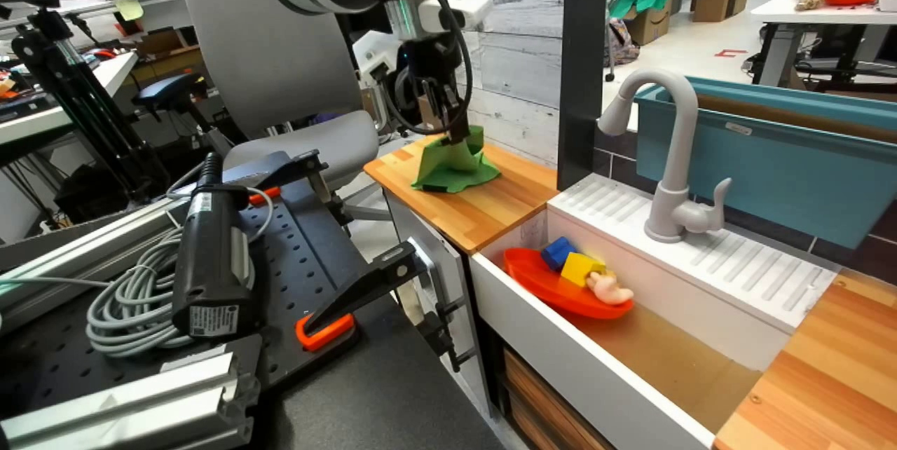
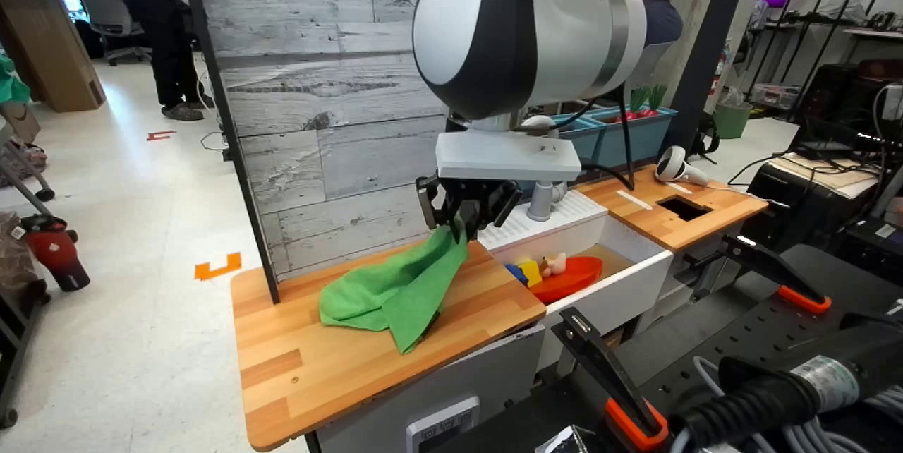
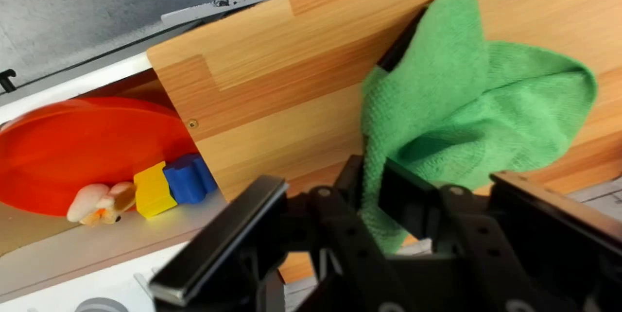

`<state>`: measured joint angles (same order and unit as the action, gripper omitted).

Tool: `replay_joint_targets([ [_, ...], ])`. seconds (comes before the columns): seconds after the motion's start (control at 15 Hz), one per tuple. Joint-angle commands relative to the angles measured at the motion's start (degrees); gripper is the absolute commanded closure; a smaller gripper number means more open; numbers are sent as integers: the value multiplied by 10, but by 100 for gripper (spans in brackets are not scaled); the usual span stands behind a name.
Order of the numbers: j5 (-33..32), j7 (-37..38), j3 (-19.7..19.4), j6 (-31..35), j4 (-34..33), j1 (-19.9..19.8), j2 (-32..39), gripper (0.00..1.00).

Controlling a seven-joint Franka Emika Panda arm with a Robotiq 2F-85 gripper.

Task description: Unfold the green cloth

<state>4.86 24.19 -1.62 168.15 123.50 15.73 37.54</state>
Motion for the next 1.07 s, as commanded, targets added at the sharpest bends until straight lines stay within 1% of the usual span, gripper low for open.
replay_joint_targets([
  [0.0, 1, 7, -13, -11, 43, 39, -62, 97],
  [0.2, -8, 11, -12, -18, 40, 64, -73, 97],
  [0.4, -17, 14, -11, -23, 13, 92, -55, 97],
  [0.67, -31, 13, -7, -39, -39, 123, -8, 97],
  [1.0, -54, 11, -9, -81, -123, 150, 75, 97],
])
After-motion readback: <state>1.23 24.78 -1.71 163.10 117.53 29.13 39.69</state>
